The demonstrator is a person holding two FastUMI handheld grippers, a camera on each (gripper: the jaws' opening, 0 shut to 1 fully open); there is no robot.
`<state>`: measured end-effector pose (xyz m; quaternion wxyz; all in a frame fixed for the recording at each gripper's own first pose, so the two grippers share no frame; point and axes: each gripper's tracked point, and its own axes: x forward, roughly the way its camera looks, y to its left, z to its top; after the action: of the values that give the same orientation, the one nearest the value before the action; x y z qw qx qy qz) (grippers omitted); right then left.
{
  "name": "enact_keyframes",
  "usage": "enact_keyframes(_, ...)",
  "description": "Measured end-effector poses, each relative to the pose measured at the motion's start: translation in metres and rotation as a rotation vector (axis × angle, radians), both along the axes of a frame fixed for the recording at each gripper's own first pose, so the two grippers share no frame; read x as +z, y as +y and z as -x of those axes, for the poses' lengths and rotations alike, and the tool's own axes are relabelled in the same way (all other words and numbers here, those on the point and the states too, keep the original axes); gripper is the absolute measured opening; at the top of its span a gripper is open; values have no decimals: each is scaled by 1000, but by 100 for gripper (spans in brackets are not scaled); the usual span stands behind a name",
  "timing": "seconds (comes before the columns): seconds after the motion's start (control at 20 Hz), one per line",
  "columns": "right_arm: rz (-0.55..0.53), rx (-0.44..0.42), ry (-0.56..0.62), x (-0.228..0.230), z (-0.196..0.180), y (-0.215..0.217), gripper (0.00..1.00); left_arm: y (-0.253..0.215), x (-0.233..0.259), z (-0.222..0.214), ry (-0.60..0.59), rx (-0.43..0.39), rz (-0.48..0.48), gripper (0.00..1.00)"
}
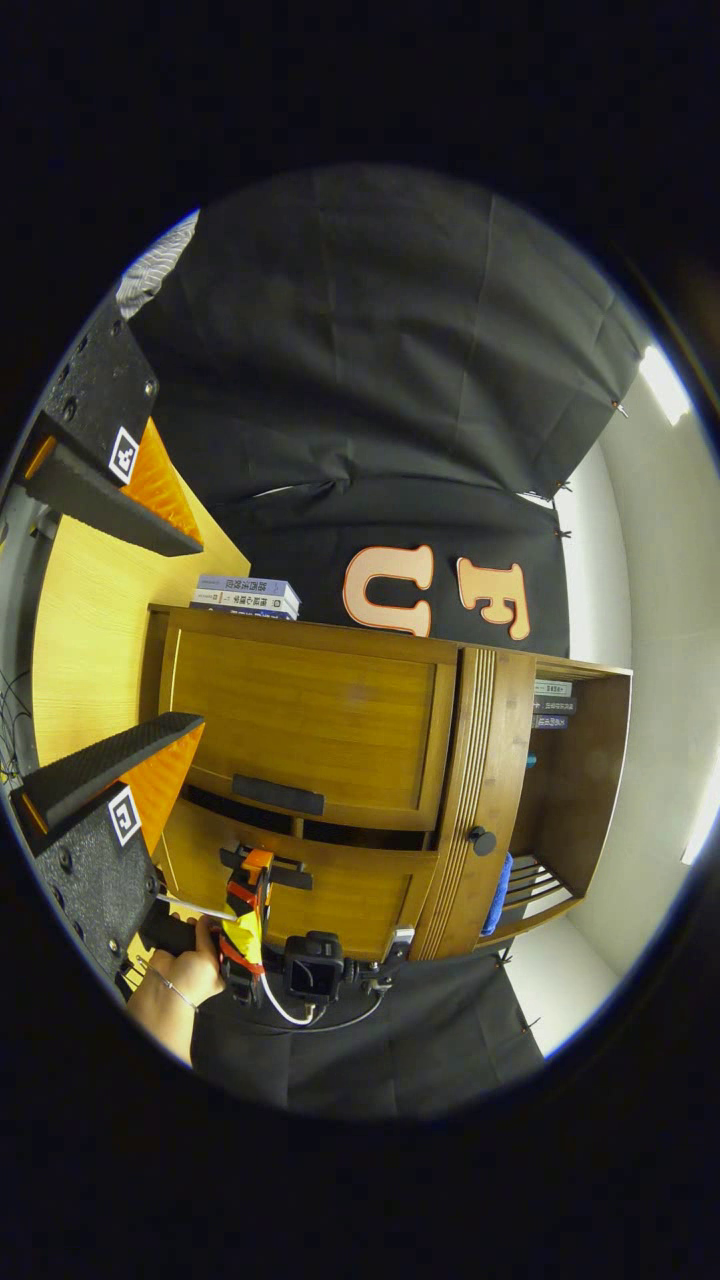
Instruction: Open the right door of the double-door shoe cabinet with the right hand, and open the left door with the left hand.
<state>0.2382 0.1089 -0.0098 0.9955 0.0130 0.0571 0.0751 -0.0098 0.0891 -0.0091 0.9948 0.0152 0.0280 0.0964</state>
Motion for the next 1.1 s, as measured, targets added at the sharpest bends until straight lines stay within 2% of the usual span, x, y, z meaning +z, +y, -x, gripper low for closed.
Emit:
enact_keyframes(0.25,-1,5,4,13,5,-6,21,-3,0,0,-5,-14,3,91)
enact_keyframes(0.6,9,30,5,10,35,-27,21,-5,-2,1,0,-45,-12,91)
enact_keyframes(1.1,-5,-1,5,10,77,-77,21,-13,-4,4,9,-99,-10,92)
